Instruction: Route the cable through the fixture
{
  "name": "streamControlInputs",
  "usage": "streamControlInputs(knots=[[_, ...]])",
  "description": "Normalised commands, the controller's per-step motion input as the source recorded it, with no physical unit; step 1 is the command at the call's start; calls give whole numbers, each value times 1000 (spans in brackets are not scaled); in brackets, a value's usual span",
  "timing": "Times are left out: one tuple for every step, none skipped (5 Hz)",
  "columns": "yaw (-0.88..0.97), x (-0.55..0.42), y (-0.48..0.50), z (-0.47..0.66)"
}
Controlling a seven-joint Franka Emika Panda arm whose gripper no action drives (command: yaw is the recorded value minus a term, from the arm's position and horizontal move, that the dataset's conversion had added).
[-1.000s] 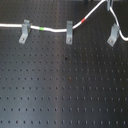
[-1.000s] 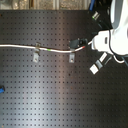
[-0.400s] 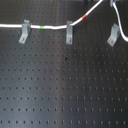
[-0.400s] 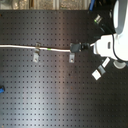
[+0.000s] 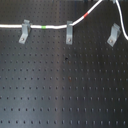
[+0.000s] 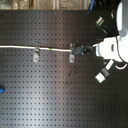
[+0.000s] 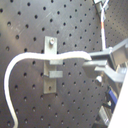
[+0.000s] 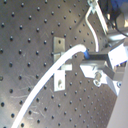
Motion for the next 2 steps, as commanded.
streamControlInputs(knots=[[-271,-228,-122,110],[0,-101,34,9]])
